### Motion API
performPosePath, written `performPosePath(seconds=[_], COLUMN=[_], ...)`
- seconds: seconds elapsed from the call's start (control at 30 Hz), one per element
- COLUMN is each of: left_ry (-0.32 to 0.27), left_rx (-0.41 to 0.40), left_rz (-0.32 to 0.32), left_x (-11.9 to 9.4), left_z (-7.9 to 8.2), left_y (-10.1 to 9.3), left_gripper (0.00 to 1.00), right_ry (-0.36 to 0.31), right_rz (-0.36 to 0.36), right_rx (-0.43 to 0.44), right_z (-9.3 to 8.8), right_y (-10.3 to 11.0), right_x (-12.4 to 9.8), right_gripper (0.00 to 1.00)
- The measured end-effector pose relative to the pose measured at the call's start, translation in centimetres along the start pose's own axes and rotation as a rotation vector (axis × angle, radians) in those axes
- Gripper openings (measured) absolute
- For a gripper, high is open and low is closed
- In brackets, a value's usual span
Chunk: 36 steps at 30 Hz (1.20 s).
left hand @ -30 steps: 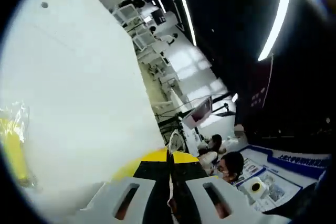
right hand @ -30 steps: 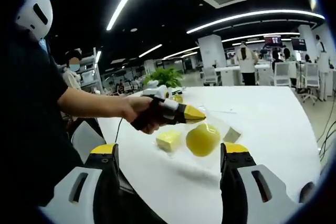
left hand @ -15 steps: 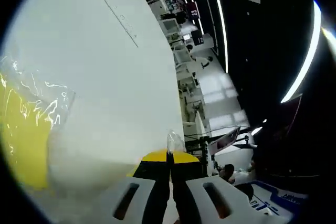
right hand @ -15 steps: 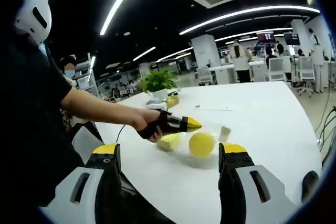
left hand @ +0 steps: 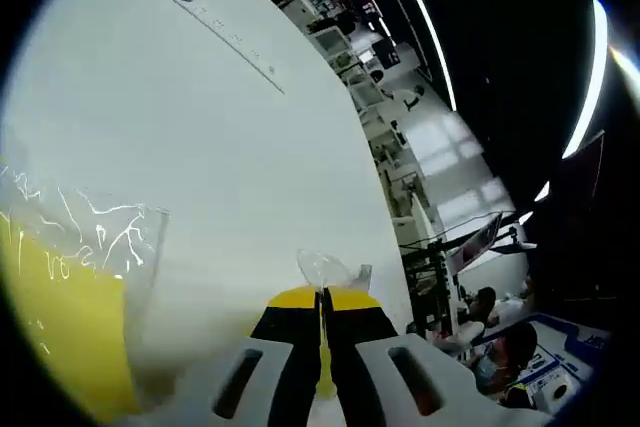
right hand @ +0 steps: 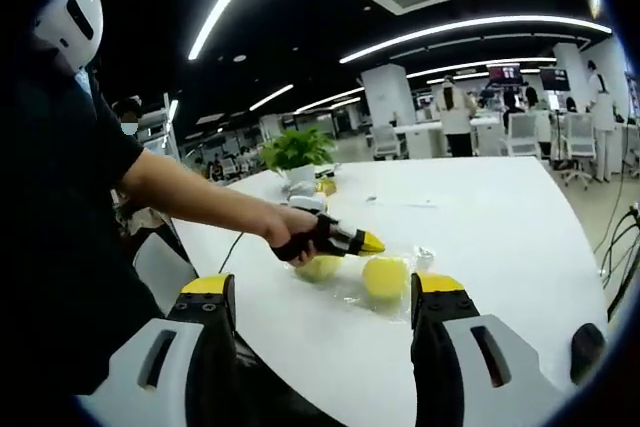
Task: Compare the silicone blocks by pressing each to a similar depth, holding the contact briefly, and releasing to observe deformation and rebound differences across the visible hardness samples.
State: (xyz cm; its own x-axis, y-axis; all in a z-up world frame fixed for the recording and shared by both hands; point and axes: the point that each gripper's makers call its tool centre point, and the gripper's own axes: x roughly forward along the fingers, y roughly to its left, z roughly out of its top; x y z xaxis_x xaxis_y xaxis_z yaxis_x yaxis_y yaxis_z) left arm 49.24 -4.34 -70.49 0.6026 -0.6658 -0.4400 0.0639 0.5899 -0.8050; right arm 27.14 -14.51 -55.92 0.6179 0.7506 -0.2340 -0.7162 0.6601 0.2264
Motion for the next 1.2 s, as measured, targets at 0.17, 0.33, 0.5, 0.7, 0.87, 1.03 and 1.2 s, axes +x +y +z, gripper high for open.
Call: performPosePath(seconds=[0.17, 0.33, 0.5, 0.7, 0.87, 1.03, 1.2], left_ry=[0.022, 0.045, 0.077, 0.065, 0.049, 0.026, 0.003], left_rx=[0.041, 0.088, 0.184, 0.223, 0.196, 0.3, 0.379], left_rz=[0.036, 0.094, 0.072, 0.066, 0.029, -0.018, -0.065], left_x=[0.4, 0.4, 0.1, -1.3, -2.6, -4.3, -6.2], left_z=[0.2, -0.2, -0.2, 0.2, 0.0, 0.8, 1.8], left_y=[0.8, 1.5, 1.1, 1.8, 0.7, -1.1, -2.8], left_gripper=[0.0, 0.02, 0.07, 0.12, 0.12, 0.14, 0.16], right_ry=[0.01, 0.06, 0.14, 0.162, 0.183, 0.185, 0.183], right_rz=[-0.061, -0.089, -0.103, -0.085, -0.054, -0.042, -0.044], right_rx=[-0.038, -0.011, -0.082, -0.026, -0.018, -0.022, -0.038], right_z=[-0.7, -2.7, -4.8, -7.3, -8.4, -8.3, -7.8], right_y=[-0.5, -0.9, -0.5, 1.5, 2.5, 2.5, 1.9], right_x=[-0.2, -0.2, -0.6, -0.4, 0.0, 0.2, 0.2], right_gripper=[0.58, 0.56, 0.55, 0.53, 0.53, 0.52, 0.52])
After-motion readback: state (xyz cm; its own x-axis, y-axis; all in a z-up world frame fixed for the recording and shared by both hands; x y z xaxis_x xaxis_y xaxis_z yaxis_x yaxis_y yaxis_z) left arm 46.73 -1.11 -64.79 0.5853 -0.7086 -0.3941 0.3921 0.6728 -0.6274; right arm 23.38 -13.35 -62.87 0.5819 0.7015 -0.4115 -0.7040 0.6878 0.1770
